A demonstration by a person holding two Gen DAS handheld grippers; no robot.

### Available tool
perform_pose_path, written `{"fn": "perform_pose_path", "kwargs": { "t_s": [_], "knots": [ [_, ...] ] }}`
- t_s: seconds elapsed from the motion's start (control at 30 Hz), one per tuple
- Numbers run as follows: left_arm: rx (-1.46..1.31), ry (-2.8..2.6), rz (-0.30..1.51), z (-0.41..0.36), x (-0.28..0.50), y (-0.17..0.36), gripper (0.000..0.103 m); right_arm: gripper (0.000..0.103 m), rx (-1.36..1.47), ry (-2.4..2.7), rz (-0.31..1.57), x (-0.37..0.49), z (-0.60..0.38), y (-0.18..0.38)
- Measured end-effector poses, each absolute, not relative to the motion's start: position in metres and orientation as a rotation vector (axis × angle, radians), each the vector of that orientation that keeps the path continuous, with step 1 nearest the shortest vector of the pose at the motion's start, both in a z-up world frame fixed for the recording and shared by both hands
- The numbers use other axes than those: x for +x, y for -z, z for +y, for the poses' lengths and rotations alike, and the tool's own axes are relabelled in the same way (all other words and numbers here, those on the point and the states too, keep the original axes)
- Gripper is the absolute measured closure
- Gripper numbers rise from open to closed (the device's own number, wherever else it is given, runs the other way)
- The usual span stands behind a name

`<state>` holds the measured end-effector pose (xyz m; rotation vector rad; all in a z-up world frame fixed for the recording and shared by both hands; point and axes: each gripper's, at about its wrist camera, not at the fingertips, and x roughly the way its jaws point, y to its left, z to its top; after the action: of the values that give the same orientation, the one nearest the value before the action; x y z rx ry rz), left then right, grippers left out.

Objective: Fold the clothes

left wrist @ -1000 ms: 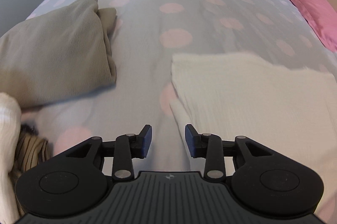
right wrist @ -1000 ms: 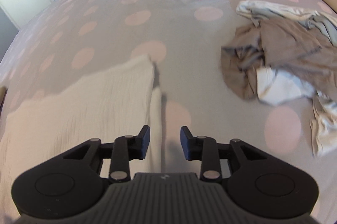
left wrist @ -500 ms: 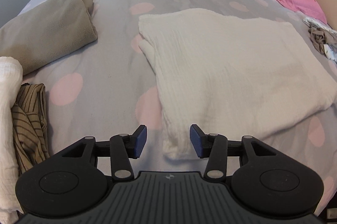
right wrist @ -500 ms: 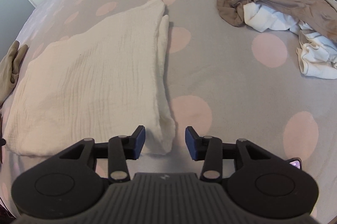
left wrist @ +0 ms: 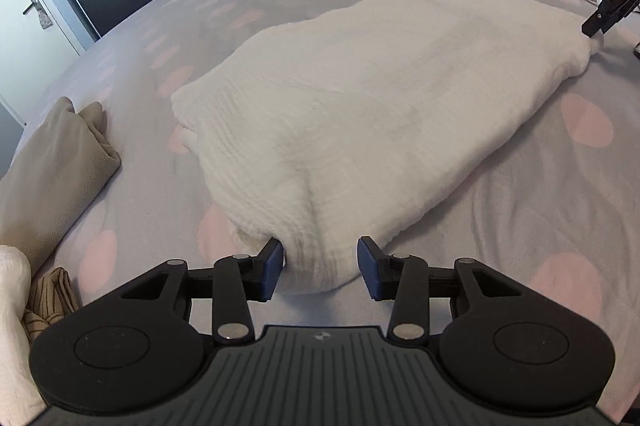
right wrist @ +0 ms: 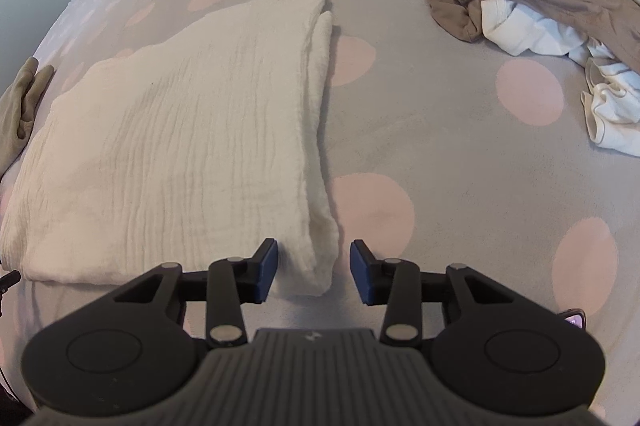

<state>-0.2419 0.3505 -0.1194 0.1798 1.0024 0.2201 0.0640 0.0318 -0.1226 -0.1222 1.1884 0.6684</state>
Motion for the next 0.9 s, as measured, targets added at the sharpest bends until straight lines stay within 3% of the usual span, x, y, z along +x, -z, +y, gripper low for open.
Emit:
{"fn": "perform_pose_path", "kwargs": {
  "t_s": [0.27, 0.4, 0.5, 0.57, 0.6, 0.9],
  "knots": [
    [0.023, -0.282, 1.009, 0.386, -0.241, 0.123, 0.064, 0.059, -0.131, -0.698, 1.212, 0.063, 0.033, 0.127],
    [0.055, -0.270, 1.034, 0.376, -0.234, 0.125, 0.082, 0.060, -0.167, -0.718, 1.228, 0.058, 0.034, 0.131],
    [0.008, -0.299, 1.092, 0.380, -0.232, 0.129, 0.087, 0.085, -0.191, -0.703, 1.255, 0.056, 0.032, 0.135],
    [-0.057, -0.309, 1.099, 0.387, -0.235, 0.124, 0.094, 0.092, -0.177, -0.697, 1.250, 0.056, 0.029, 0.132],
    [-0.091, -0.311, 1.099, 0.391, -0.237, 0.120, 0.099, 0.092, -0.165, -0.698, 1.249, 0.057, 0.027, 0.129],
    [-0.297, -0.329, 1.161, 0.424, -0.253, 0.108, 0.101, 0.094, -0.198, -0.667, 1.327, 0.059, 0.021, 0.133]
  ]
}}
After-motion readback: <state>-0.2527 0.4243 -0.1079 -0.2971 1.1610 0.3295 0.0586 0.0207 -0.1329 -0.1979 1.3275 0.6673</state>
